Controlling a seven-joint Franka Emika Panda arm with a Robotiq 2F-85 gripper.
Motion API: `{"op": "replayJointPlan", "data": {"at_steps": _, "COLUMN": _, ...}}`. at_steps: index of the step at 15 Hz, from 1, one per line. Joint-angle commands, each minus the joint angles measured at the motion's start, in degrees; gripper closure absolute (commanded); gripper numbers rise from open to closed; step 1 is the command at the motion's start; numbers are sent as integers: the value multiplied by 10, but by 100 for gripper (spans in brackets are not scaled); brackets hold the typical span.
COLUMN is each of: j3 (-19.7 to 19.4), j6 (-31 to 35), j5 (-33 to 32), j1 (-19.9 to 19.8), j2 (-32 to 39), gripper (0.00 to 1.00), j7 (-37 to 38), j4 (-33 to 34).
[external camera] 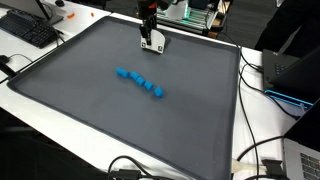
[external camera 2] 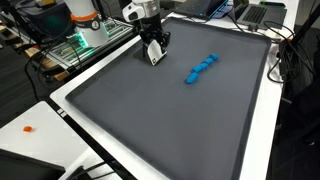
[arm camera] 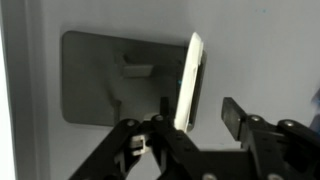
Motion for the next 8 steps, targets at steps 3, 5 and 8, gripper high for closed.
{"op": "replayJointPlan", "data": {"at_steps": 3, "j3": -6, "j6": -141, "j5": -164, "j1": -13, "j2": -70, "gripper": 1, "j7": 25, "j4": 24}}
{"op": "replayJointPlan", "data": {"at_steps": 5, "j3": -1, "j6": -204, "j5": -167, "j1": -12, "j2": -90, "gripper": 0, "j7": -18, "j4": 45}}
{"op": "replayJointPlan", "data": {"at_steps": 8, "j3": 4, "j6": -254, "j5": -191, "j1": -14, "j2": -118, "gripper": 0, "j7": -97, "j4": 74}}
